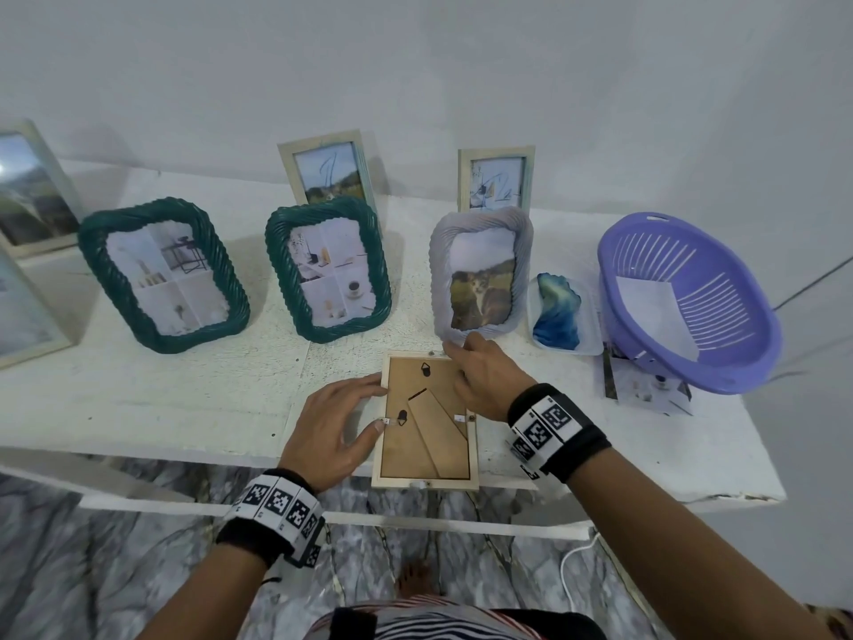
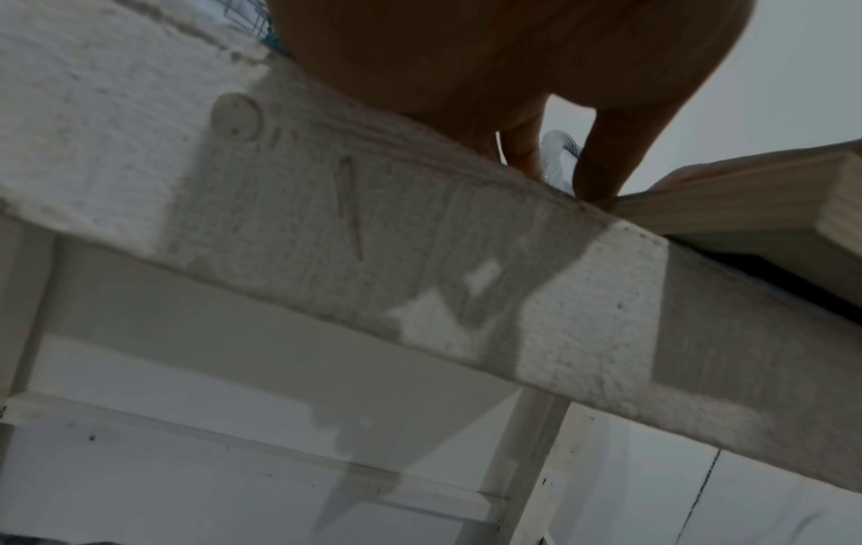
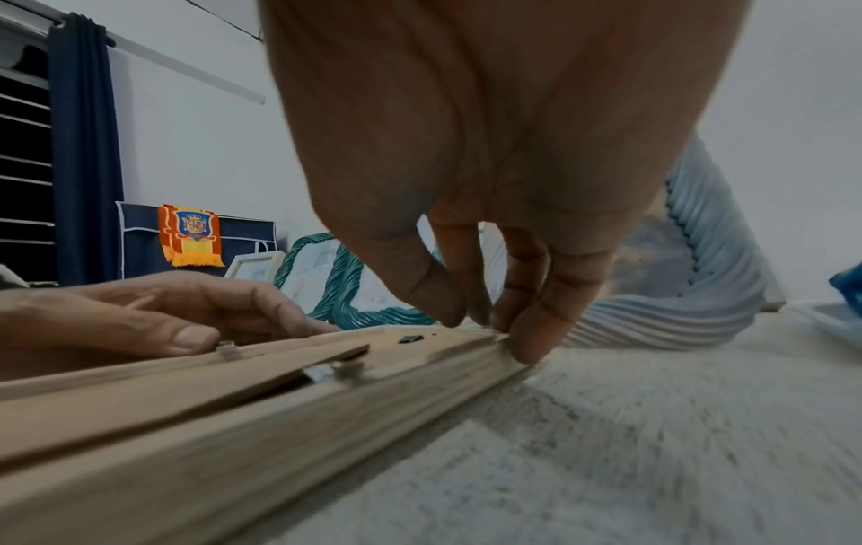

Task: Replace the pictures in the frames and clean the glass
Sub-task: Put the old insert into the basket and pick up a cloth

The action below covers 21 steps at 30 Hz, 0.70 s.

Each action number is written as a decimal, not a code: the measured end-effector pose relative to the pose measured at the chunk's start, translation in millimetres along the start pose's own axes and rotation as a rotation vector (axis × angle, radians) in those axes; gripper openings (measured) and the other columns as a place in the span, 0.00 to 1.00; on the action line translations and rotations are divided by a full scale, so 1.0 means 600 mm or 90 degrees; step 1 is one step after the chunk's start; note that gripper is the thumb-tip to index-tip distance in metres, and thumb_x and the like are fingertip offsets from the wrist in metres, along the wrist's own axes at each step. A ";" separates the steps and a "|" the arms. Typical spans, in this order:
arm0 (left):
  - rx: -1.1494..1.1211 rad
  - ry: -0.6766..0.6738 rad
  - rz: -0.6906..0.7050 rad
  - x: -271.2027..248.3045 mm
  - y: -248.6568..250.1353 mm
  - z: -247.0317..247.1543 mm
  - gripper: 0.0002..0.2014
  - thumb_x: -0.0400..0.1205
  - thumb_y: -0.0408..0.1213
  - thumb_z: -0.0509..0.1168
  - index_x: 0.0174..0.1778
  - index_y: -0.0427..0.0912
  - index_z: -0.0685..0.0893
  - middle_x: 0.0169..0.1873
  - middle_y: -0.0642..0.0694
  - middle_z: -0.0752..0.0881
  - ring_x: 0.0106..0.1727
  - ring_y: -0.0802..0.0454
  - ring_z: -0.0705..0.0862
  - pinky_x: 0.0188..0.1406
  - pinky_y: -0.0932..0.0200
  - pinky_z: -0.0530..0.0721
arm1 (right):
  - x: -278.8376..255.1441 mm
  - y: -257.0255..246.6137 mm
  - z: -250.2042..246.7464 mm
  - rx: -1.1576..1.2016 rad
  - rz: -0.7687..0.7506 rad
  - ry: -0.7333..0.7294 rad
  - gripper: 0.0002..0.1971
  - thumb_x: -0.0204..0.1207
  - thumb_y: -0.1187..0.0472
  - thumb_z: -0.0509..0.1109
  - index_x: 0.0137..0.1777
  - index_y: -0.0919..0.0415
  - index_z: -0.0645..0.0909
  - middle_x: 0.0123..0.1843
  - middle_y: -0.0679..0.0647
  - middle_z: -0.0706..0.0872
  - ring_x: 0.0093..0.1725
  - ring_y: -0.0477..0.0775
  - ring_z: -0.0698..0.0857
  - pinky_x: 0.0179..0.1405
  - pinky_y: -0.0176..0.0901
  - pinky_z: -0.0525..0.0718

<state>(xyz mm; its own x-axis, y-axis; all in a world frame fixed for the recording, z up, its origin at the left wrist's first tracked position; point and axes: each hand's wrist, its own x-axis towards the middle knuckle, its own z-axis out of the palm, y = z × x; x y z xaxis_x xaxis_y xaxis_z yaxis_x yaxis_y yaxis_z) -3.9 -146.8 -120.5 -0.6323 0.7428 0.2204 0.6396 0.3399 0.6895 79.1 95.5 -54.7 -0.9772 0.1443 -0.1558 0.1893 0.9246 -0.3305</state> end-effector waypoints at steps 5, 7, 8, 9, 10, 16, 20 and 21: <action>0.007 -0.008 -0.002 0.000 -0.004 0.002 0.20 0.80 0.56 0.63 0.68 0.59 0.80 0.73 0.67 0.75 0.74 0.61 0.73 0.71 0.52 0.68 | 0.004 0.008 -0.001 0.031 0.020 -0.022 0.21 0.78 0.66 0.60 0.71 0.64 0.75 0.58 0.65 0.75 0.53 0.66 0.77 0.52 0.47 0.73; 0.010 -0.010 -0.005 0.001 -0.006 0.002 0.20 0.80 0.56 0.62 0.68 0.59 0.80 0.73 0.68 0.75 0.74 0.60 0.73 0.71 0.52 0.68 | 0.002 0.007 -0.001 0.038 0.020 -0.029 0.20 0.78 0.66 0.60 0.70 0.63 0.76 0.58 0.65 0.74 0.55 0.66 0.77 0.54 0.48 0.73; 0.010 -0.011 -0.006 0.001 -0.006 0.002 0.20 0.80 0.56 0.62 0.68 0.59 0.80 0.74 0.67 0.75 0.74 0.61 0.73 0.72 0.52 0.67 | 0.000 0.007 0.001 0.041 0.022 -0.032 0.21 0.78 0.66 0.60 0.71 0.62 0.76 0.58 0.64 0.74 0.55 0.67 0.76 0.55 0.49 0.74; 0.010 -0.010 -0.006 0.001 -0.006 0.002 0.20 0.80 0.56 0.62 0.68 0.59 0.80 0.74 0.67 0.75 0.74 0.61 0.73 0.72 0.53 0.67 | -0.002 0.007 0.003 0.049 0.023 -0.032 0.22 0.78 0.66 0.60 0.72 0.60 0.76 0.59 0.64 0.74 0.56 0.67 0.75 0.58 0.50 0.74; 0.009 -0.009 -0.004 0.001 -0.006 0.002 0.20 0.80 0.56 0.63 0.68 0.58 0.80 0.73 0.67 0.75 0.74 0.61 0.73 0.71 0.53 0.67 | -0.006 0.007 0.005 0.062 0.023 -0.029 0.23 0.78 0.67 0.61 0.73 0.58 0.76 0.60 0.64 0.74 0.57 0.66 0.75 0.59 0.51 0.74; 0.008 -0.007 0.000 0.002 -0.006 0.002 0.20 0.80 0.56 0.63 0.68 0.57 0.81 0.73 0.64 0.77 0.73 0.61 0.73 0.72 0.52 0.68 | -0.019 0.003 0.005 0.080 0.007 -0.044 0.27 0.78 0.69 0.59 0.76 0.50 0.73 0.59 0.63 0.75 0.58 0.63 0.72 0.52 0.40 0.62; 0.004 -0.014 -0.001 0.003 -0.006 0.001 0.20 0.80 0.56 0.62 0.68 0.58 0.80 0.73 0.66 0.75 0.72 0.60 0.74 0.71 0.51 0.69 | -0.042 -0.015 0.001 0.110 0.040 0.002 0.25 0.79 0.58 0.64 0.77 0.48 0.71 0.64 0.61 0.72 0.61 0.65 0.73 0.61 0.51 0.75; 0.005 -0.016 0.000 0.003 -0.007 0.001 0.20 0.80 0.56 0.62 0.68 0.58 0.80 0.73 0.65 0.76 0.72 0.60 0.74 0.71 0.50 0.69 | -0.053 -0.025 0.001 0.116 0.046 0.007 0.27 0.79 0.54 0.66 0.78 0.47 0.68 0.68 0.60 0.70 0.65 0.63 0.71 0.63 0.52 0.75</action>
<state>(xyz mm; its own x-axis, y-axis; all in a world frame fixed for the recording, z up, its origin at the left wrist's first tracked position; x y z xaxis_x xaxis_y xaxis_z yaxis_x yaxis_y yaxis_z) -7.4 -146.8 -123.2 -0.6211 0.7568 0.2039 0.6434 0.3438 0.6840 107.6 76.9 -45.1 -0.9613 0.2128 -0.1753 0.2722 0.8329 -0.4819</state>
